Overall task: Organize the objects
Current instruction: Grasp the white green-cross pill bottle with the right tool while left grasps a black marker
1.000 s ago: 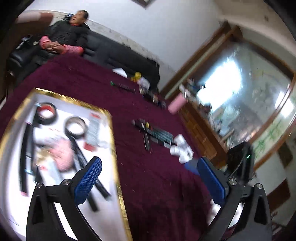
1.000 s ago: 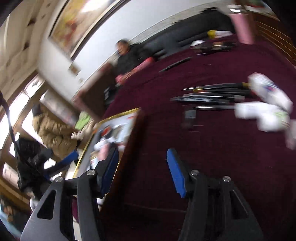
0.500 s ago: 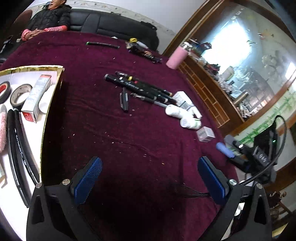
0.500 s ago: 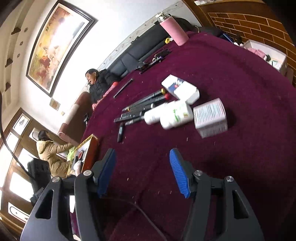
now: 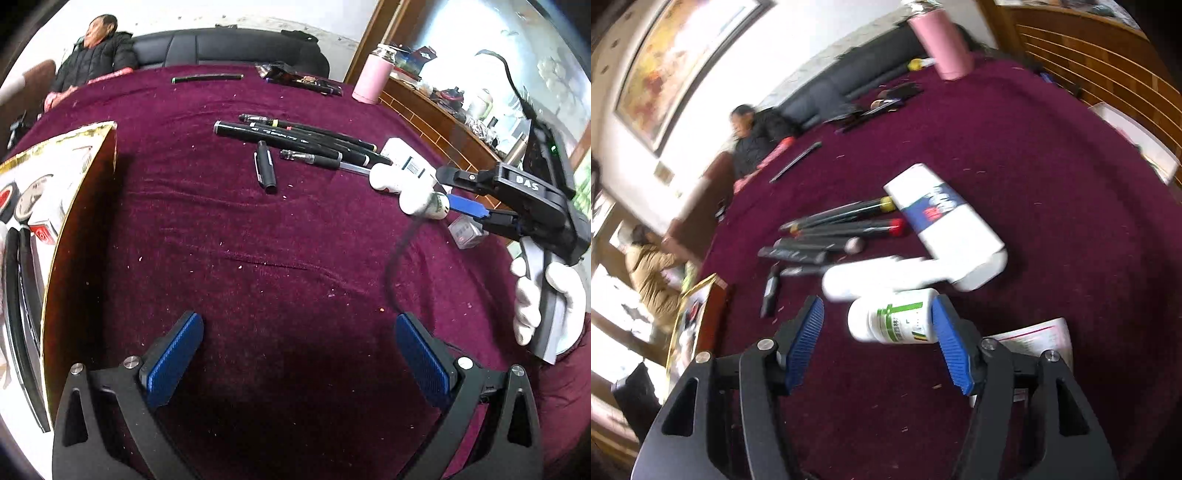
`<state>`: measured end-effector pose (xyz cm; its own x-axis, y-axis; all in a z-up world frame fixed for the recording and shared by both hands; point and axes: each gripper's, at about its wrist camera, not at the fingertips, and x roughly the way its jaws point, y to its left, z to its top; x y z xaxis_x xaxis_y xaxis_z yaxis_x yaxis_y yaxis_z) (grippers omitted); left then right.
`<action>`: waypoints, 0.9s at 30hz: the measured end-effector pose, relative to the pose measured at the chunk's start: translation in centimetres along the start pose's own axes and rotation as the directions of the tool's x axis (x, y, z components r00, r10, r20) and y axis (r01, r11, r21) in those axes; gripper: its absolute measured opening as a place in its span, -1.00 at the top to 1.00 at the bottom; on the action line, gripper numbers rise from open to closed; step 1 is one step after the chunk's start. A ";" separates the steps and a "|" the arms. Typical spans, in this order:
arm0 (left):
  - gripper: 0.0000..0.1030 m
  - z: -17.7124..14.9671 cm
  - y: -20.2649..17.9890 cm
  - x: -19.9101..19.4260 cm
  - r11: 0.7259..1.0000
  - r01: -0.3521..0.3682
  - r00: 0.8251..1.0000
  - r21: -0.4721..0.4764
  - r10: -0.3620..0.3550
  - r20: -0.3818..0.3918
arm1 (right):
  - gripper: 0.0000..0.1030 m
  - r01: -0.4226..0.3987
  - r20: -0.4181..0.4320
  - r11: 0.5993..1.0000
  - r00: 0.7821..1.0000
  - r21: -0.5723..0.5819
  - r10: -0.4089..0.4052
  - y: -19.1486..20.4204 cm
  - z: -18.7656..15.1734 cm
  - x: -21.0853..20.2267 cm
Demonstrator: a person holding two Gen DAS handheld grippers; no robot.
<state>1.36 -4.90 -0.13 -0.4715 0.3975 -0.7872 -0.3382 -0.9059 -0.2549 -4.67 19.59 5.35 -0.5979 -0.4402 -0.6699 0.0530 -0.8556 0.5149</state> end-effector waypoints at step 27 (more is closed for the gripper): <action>-0.96 7.4 2.8 -9.7 1.000 -0.025 0.979 -0.001 0.025 0.203 | 0.39 0.043 -0.075 0.979 0.995 -0.201 -0.059 0.7 -2.8 1.3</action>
<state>-0.99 -10.19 10.94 -0.6349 0.3963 -0.6632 -0.3252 -0.9157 -0.2360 -3.17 17.65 3.34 -0.5383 -0.4078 -0.7375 0.1872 -0.9111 0.3672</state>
